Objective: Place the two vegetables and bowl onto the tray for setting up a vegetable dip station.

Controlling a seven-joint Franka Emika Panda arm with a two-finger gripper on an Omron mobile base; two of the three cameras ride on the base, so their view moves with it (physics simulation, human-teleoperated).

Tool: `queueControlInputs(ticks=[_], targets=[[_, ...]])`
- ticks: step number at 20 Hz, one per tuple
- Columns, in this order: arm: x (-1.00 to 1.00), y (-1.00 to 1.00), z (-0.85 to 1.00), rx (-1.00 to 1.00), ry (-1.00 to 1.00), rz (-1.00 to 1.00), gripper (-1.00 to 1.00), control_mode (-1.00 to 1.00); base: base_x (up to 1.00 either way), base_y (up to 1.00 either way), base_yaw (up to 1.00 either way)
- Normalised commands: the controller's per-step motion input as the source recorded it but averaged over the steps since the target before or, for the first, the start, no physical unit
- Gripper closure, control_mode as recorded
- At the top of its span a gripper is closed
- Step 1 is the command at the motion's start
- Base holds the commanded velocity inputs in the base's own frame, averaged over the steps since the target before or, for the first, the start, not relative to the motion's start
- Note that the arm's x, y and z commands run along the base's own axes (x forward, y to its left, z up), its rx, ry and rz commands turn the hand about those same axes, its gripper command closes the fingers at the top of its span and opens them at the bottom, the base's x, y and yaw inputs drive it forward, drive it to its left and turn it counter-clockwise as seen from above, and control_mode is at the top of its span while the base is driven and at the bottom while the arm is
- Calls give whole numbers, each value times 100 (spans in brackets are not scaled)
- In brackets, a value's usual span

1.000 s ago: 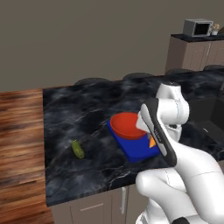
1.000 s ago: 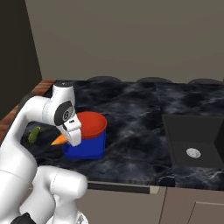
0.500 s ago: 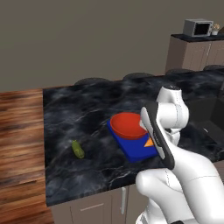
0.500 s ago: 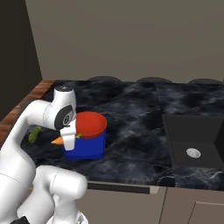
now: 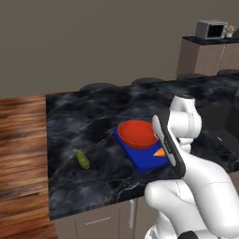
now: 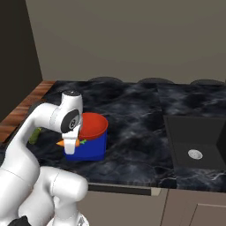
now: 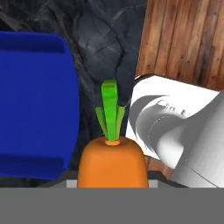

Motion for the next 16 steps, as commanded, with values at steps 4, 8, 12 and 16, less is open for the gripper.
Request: queueControlInputs(ticks=[4,8,12,16], targets=[[12,-18,-15,9,1,-8,100,-100,0,0,0],[15,-9,-16,6,0,-6,100,-100,0,0,0],[22,0,-16,0,0,-9,100,-100,0,0,0],[20,0,-17,0,0,-10,100,-100,0,0,0]])
